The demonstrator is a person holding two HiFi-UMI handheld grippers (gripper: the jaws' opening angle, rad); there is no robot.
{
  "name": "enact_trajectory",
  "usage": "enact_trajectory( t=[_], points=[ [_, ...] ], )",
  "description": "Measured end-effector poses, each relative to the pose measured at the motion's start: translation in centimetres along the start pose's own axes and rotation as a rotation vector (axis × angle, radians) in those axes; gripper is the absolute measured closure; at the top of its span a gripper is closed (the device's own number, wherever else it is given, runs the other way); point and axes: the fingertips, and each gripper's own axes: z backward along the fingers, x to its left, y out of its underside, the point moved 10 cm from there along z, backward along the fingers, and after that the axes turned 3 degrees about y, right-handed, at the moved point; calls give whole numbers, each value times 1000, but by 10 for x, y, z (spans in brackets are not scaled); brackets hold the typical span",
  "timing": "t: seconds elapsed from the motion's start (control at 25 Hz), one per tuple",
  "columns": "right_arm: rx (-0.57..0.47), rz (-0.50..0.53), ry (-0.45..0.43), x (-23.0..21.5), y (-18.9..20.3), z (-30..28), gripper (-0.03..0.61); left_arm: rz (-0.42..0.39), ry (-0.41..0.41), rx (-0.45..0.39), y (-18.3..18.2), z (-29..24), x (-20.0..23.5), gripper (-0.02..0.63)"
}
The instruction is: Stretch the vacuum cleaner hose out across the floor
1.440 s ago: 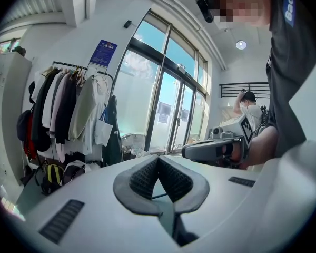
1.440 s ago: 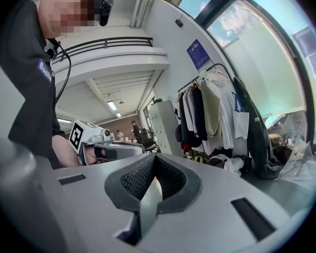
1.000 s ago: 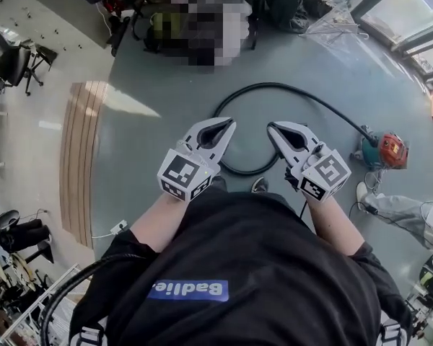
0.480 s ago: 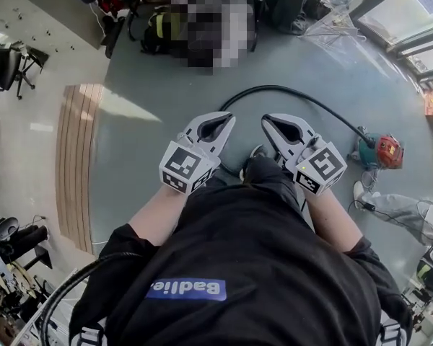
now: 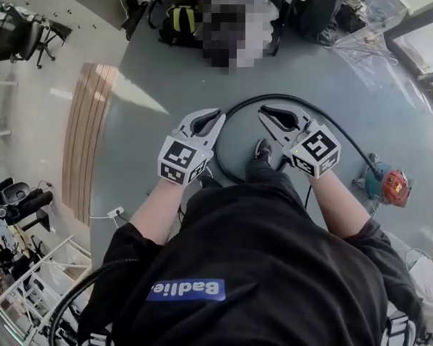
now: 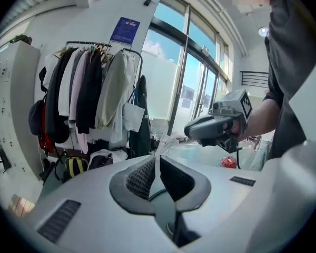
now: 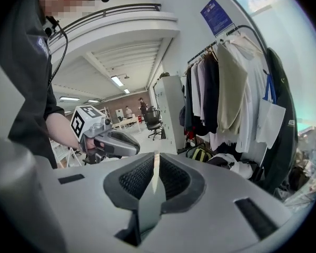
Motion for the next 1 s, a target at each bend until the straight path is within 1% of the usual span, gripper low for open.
enact_trajectory(
  t=[0.12,0.2,0.36,0.48,0.68,0.84,1.0],
  points=[
    [20,31,-53,-51,4,-2,554,12,-39,41,-4,-44,-2,578],
    [36,36,-86,-75,11,-5,546,33,-62,52,-1,-68,-5,569],
    [67,55,-111,-90,33,-15,514,48,-76,73,23,-94,-8,546],
    [101,81,-128,-91,52,-30,503,66,-82,96,51,-104,-5,526],
    [153,113,-136,-83,101,-73,481,75,-96,148,113,-113,13,497],
    [210,159,-157,-72,152,-128,423,81,-101,197,183,-118,43,473],
    [274,243,-169,-73,213,-180,410,86,-90,249,259,-136,73,443]
  ],
)
